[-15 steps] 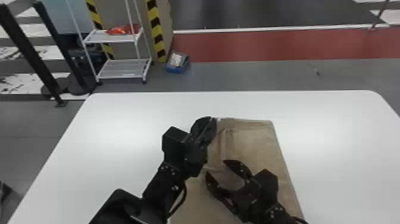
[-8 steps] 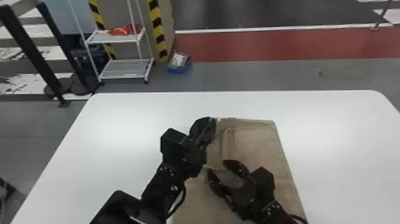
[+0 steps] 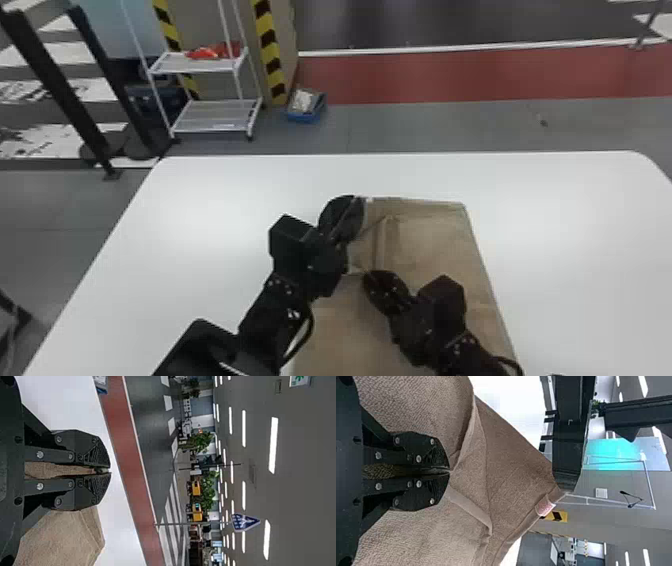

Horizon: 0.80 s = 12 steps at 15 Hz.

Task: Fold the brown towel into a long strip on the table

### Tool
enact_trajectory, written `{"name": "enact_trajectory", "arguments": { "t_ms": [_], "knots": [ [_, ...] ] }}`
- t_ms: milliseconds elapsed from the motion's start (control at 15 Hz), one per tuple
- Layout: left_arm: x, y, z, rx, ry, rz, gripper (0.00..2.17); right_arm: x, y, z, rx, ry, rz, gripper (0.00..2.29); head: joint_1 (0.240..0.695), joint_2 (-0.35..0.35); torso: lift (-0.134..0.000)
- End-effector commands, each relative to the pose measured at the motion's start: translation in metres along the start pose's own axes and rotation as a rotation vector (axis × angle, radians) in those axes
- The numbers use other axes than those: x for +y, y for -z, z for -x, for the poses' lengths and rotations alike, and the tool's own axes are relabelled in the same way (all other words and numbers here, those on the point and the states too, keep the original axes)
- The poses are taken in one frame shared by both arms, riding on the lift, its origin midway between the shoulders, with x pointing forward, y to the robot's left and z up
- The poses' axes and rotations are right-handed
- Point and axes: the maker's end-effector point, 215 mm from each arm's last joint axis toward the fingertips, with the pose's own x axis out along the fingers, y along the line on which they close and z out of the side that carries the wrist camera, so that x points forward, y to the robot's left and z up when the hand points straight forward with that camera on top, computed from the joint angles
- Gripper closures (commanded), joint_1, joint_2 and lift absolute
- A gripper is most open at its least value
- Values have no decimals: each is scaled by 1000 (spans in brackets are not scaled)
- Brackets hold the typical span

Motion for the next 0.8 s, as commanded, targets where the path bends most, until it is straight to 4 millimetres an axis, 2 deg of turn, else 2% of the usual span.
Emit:
{"name": "enact_trajectory", "arguments": {
  "t_ms": [0,133,333,400,533,733],
  "knots": [
    [3,-2,1,-5,-5,-1,1028,-12,-9,5,-31,17,-1,1538,695,110,-123],
    [7,-19,3,-56,-21,-2,1028,-29,-30,21,-93,47,-7,1538,695,102,-123],
    [42,-45,7,-100,-174,0,1028,-77,-56,61,-147,135,3,1538,695,88,-123],
    [58,-51,10,-107,-210,-9,1031,-98,-65,78,-166,170,-1,1538,695,77,-123],
    [89,-54,15,-92,-254,-30,1028,-155,-79,126,-196,260,-14,1538,695,50,-123],
    [135,-39,28,-19,-332,-44,1028,-246,-82,192,-213,408,-59,1538,695,-19,-123]
  ]
}}
